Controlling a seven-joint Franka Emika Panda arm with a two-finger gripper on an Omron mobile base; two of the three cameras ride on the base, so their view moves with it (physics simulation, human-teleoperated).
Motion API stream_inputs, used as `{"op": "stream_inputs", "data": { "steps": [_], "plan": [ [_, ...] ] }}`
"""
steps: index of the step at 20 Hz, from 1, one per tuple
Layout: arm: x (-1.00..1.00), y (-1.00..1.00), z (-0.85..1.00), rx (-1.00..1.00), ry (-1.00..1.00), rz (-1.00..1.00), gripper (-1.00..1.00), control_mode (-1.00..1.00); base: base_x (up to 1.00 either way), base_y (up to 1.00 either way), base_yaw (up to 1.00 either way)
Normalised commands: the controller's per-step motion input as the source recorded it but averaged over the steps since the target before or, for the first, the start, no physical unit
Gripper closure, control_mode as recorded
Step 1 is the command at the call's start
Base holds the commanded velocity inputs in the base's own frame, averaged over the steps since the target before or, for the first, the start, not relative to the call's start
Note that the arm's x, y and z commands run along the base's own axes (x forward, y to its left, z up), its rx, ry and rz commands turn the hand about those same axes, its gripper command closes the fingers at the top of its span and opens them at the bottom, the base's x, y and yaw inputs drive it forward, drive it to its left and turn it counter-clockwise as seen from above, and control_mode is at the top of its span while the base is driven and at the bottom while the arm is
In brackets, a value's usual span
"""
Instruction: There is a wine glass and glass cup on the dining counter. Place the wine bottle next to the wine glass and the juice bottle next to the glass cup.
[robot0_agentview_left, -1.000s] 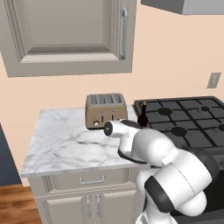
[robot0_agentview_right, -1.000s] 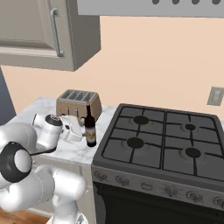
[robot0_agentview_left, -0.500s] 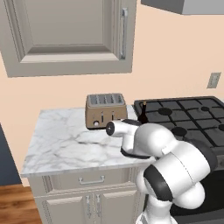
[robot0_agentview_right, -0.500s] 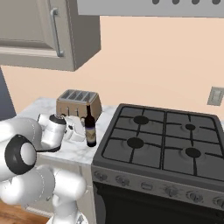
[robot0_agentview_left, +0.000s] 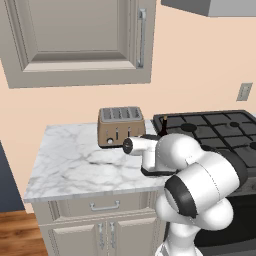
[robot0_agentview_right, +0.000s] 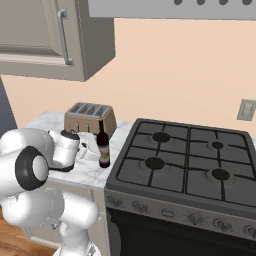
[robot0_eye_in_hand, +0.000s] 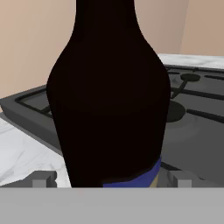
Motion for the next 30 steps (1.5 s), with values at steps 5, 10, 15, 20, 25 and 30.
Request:
{"op": "stream_inputs", "data": {
  "steps": [5, 10, 15, 20, 25, 30],
  "plan": [
    [0.07, -0.12, -0.01, 0.00, 0.00, 0.03, -1.00, -1.00, 0.00, 0.00, 0.00],
    [0.04, -0.14, -0.02, 0.00, 0.01, 0.03, -1.00, -1.00, 0.00, 0.00, 0.00],
    [0.01, -0.08, -0.01, 0.00, 0.01, 0.05, 1.00, -1.00, 0.00, 0.00, 0.00],
    [0.00, -0.12, 0.00, 0.00, 0.02, 0.07, 1.00, -1.00, 0.00, 0.00, 0.00],
    [-0.12, 0.05, 0.07, 0.00, 0.00, 0.07, 1.00, -1.00, 0.00, 0.00, 0.00],
    [-0.18, 0.21, 0.27, 0.03, 0.02, 0.02, 1.00, -1.00, 0.00, 0.00, 0.00]
  ]
}}
